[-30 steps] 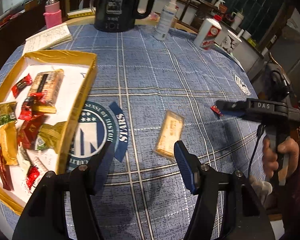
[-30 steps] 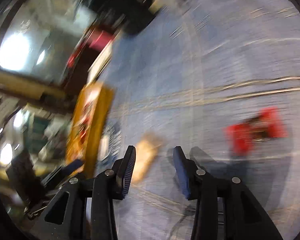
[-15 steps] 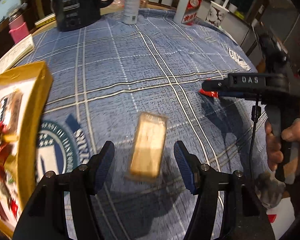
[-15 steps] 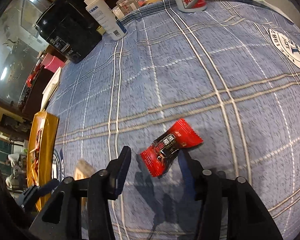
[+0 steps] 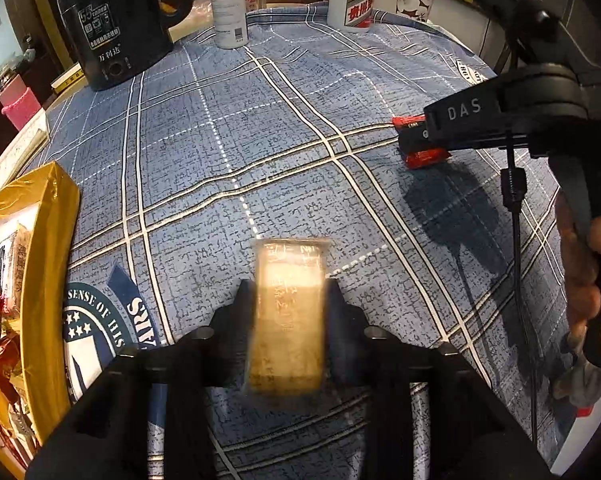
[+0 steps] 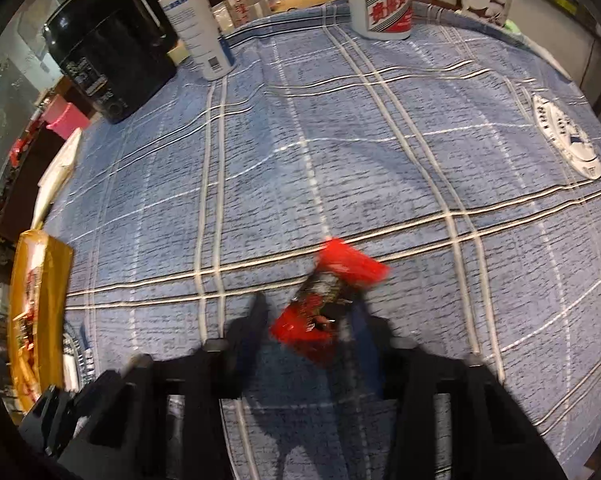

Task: Organize snacks
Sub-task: 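Grasp the cream biscuit bar with the left tool while the right tool grasps the last red candy, then carry the biscuit bar and red candy into the tray and release both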

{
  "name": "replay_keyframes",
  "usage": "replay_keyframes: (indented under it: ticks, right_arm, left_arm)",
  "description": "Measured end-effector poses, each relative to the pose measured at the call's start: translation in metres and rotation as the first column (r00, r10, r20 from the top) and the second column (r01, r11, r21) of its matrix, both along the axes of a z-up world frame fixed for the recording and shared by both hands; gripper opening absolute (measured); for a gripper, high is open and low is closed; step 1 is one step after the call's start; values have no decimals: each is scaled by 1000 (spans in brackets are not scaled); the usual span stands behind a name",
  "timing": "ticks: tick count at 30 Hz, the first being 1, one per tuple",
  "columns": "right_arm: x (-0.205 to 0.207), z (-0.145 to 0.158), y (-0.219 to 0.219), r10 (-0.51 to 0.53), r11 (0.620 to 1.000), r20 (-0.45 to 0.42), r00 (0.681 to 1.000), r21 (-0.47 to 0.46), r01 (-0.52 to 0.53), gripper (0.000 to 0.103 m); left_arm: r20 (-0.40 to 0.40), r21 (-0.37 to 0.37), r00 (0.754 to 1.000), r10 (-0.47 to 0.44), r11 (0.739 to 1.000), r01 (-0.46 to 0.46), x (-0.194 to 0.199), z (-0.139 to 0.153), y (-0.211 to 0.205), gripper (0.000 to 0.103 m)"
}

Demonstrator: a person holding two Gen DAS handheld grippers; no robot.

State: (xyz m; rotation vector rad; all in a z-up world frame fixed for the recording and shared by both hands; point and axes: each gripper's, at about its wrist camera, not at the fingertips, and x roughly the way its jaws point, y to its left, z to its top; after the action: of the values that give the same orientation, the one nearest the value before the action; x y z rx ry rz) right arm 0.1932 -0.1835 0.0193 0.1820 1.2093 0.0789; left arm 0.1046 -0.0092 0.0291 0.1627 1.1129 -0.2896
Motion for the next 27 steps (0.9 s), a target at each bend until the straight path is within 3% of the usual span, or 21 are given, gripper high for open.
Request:
replay_keyframes:
  ticks: [5,14,20,27]
  right_arm:
    - [-11,0,-11,5,998,12,1000,59,-5,23]
    - [-53,22,-2,66,986,71,995,148,-76,23]
    - [-79,48,51,167,966,117,979,177,-186,23]
    - [-104,77,145,293,930,163,942,180,-321,23]
  left_arm:
    - [-6,-69,999,47,997,-47,-7,11,14,32]
    - [55,-157,985,165,975,-155,-38,56,58,31]
    - [79,-185,960,268,950,-250,-62,72,123,32]
    - [75,-192,925,373,916,-353,-67,71,215,32]
